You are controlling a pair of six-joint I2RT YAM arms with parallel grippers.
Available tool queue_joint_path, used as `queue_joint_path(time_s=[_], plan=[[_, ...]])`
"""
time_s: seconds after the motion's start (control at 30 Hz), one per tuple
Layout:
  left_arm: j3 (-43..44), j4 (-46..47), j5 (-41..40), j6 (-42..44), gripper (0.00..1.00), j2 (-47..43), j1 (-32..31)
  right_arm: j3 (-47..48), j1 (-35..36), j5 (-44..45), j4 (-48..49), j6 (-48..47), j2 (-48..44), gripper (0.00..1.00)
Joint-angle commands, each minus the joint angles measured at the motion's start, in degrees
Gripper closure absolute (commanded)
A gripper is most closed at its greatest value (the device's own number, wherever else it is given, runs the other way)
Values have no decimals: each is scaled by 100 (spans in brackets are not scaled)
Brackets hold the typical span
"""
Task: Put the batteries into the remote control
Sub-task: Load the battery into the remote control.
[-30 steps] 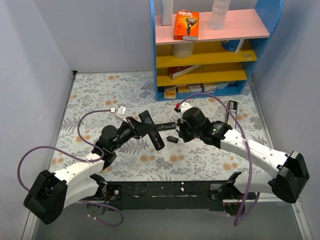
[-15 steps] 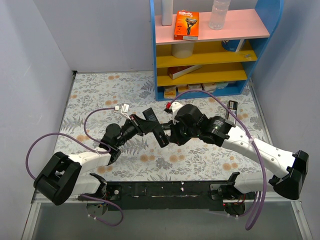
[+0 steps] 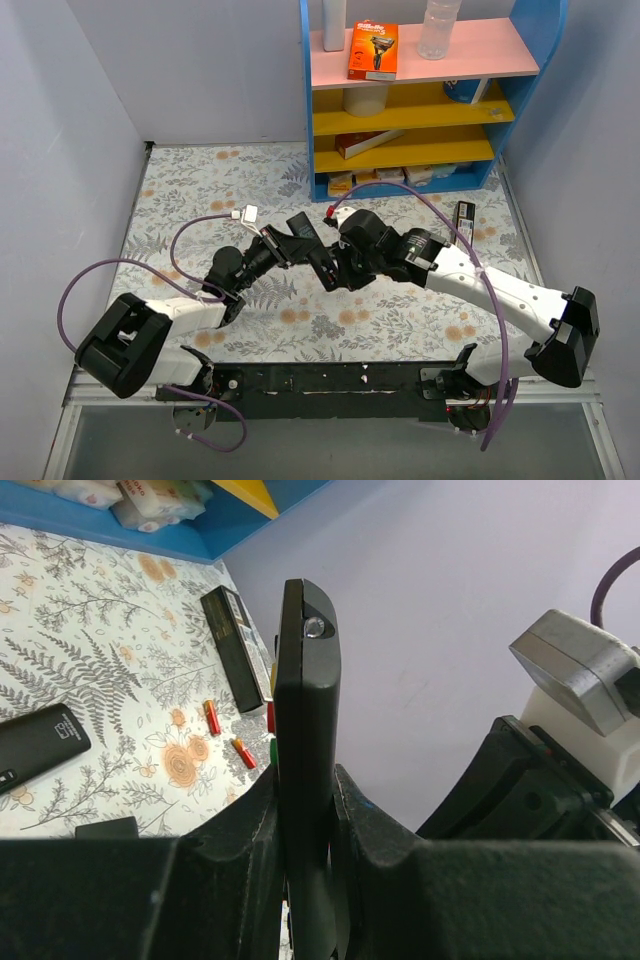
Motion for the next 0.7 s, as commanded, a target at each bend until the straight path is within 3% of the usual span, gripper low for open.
queue_joint_path(time_s=[0.0,0.57,0.67], plan=[[62,525,-9,-408,100,102,-11,433,23,236,-174,193,201,99],[-61,517,-440,-1129,100,269,-222,987,32,482,-693,158,720,99],[-96,534,-501,-1244,100,296,-231,1057,23,456,-710,114,746,94]])
